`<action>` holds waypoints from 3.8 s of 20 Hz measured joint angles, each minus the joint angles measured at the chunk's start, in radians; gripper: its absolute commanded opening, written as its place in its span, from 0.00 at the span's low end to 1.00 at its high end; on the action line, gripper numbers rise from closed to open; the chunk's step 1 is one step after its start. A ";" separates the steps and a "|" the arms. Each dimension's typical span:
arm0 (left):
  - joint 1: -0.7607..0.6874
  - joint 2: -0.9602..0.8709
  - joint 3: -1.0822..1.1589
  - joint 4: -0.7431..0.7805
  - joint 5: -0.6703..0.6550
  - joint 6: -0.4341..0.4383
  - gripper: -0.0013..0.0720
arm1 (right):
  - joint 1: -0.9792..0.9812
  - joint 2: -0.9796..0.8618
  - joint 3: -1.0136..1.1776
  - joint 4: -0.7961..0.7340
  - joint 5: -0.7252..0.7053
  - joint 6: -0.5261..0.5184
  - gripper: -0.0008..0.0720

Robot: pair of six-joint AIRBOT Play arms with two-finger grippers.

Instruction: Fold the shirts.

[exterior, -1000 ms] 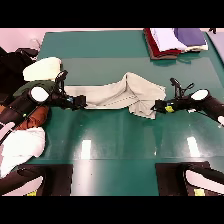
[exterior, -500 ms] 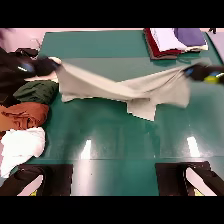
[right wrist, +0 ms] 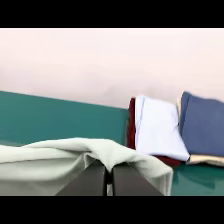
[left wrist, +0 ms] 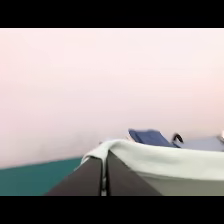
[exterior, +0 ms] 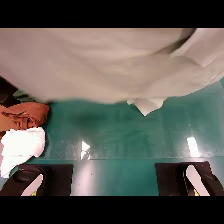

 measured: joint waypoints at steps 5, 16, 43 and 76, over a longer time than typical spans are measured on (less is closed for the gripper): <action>0.001 -0.056 0.055 0.143 -0.111 -0.020 0.05 | 0.032 -0.125 0.236 -0.001 0.100 0.084 0.03; 0.002 -0.573 -0.275 0.219 -0.204 -0.098 0.05 | 0.364 -0.532 -0.100 -0.266 0.190 0.206 0.03; 0.090 -0.779 -0.581 -0.066 -0.119 0.115 0.69 | 0.253 -0.554 -0.610 -0.362 -0.043 0.095 0.63; 0.133 -0.297 -1.198 -0.203 -0.070 0.168 0.05 | -0.017 -0.145 -1.231 -0.420 0.199 0.083 0.71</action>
